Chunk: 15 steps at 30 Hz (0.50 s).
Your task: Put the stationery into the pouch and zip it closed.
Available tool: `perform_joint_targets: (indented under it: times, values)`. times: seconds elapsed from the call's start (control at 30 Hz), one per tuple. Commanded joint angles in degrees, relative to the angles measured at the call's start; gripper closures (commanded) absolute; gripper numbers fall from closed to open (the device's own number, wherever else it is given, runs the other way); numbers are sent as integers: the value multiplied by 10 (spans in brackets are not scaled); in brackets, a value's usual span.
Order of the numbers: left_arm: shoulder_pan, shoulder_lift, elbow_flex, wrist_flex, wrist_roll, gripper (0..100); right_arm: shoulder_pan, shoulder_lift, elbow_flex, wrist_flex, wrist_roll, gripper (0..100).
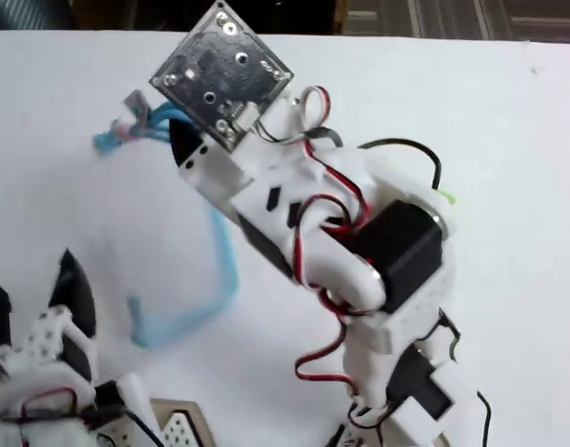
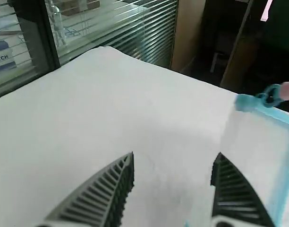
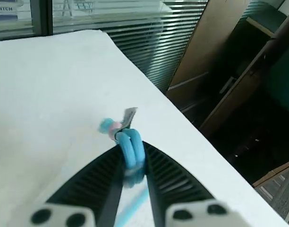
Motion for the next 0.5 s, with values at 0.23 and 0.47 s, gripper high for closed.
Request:
perform_joint_targets:
  times: [0.23, 0.47]
  values:
    - [129, 16, 173, -170, -9, 723, 1, -46, -14, 15, -1, 981]
    - [286, 19, 191, -213, -15, 713, -26, -58, -17, 26, 13, 981]
